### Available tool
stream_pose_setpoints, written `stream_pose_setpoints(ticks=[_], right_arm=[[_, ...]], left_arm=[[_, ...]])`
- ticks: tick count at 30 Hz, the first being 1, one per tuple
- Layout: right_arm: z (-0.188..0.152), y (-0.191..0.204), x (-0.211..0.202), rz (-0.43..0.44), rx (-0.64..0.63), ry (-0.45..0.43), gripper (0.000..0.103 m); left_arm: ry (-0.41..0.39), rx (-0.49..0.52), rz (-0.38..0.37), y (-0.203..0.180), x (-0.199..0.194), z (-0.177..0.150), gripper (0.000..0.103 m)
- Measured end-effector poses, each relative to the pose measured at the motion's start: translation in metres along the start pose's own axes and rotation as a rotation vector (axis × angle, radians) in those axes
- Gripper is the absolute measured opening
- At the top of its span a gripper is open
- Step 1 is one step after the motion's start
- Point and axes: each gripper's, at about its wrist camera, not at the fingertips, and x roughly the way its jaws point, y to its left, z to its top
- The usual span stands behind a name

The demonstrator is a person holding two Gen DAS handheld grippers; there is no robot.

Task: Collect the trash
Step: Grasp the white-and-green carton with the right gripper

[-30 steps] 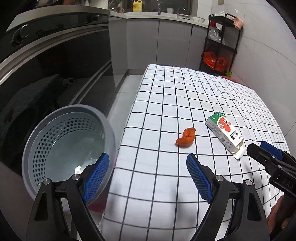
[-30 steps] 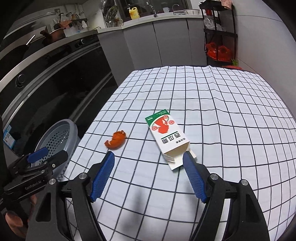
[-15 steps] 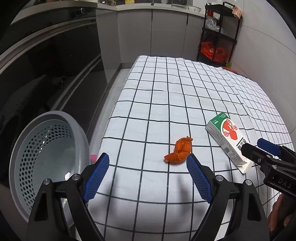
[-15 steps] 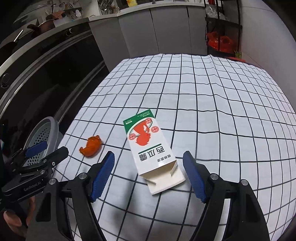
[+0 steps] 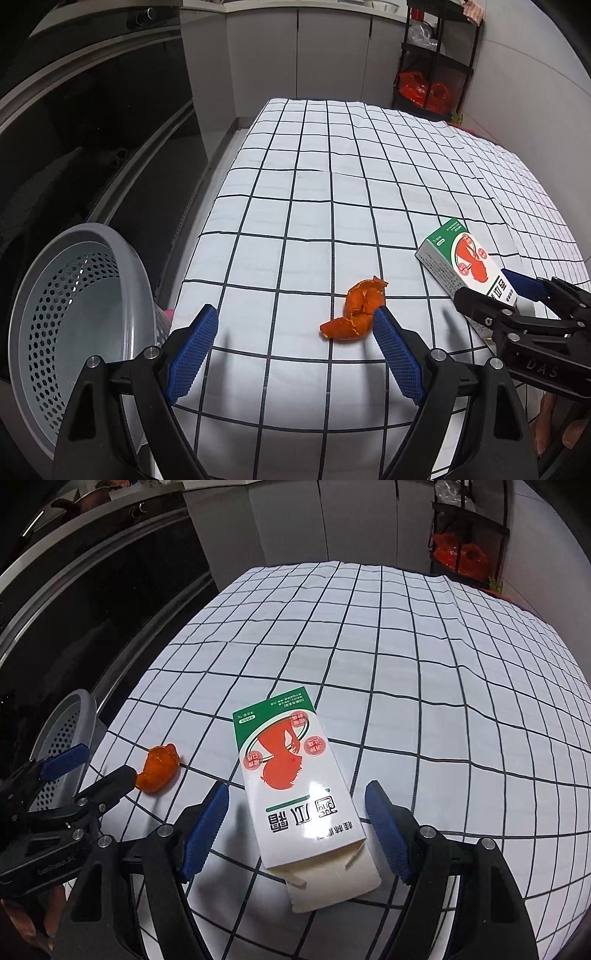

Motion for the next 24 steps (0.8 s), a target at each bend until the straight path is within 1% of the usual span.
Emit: stream_pose_setpoints(ticks=[2,8,12,13,14,16,20,24], right_arm=[[0.001,0.000,0.004,0.001,0.002,0.007,0.073],[0.003,-0.001,0.006,0.001,-0.002,-0.009,0.073],[0.002,0.004,0.007,-0.026,-0.032,-0.024,0.072],[0.001,0.005,0.007,-0.035,-0.040,-0.031,0.070],[0.000,0.006,0.006,-0.044,-0.048,-0.039,0.063],[-0.001,0.007,0.006,-0.047,-0.059,-0.048,0.057],[-0.003,0.003,0.003,-0.030,-0.042,-0.070,0.053],[-0.006,-0.008,-0.004,0.006,0.010,-0.107,0.053]], left_arm=[[0.001,-0.001,0.000,0.000,0.000,0.000,0.084],[0.003,0.004,-0.004,-0.001,0.003,0.001,0.084],[0.001,0.007,-0.003,-0.003,0.004,0.002,0.084],[0.002,0.006,-0.003,-0.003,0.004,0.001,0.084],[0.003,0.005,-0.003,-0.003,0.005,0.001,0.084],[0.006,0.003,-0.003,-0.004,0.006,0.000,0.084],[0.010,0.007,-0.008,-0.005,0.008,-0.003,0.084],[0.010,0.016,-0.011,-0.008,0.009,-0.005,0.084]])
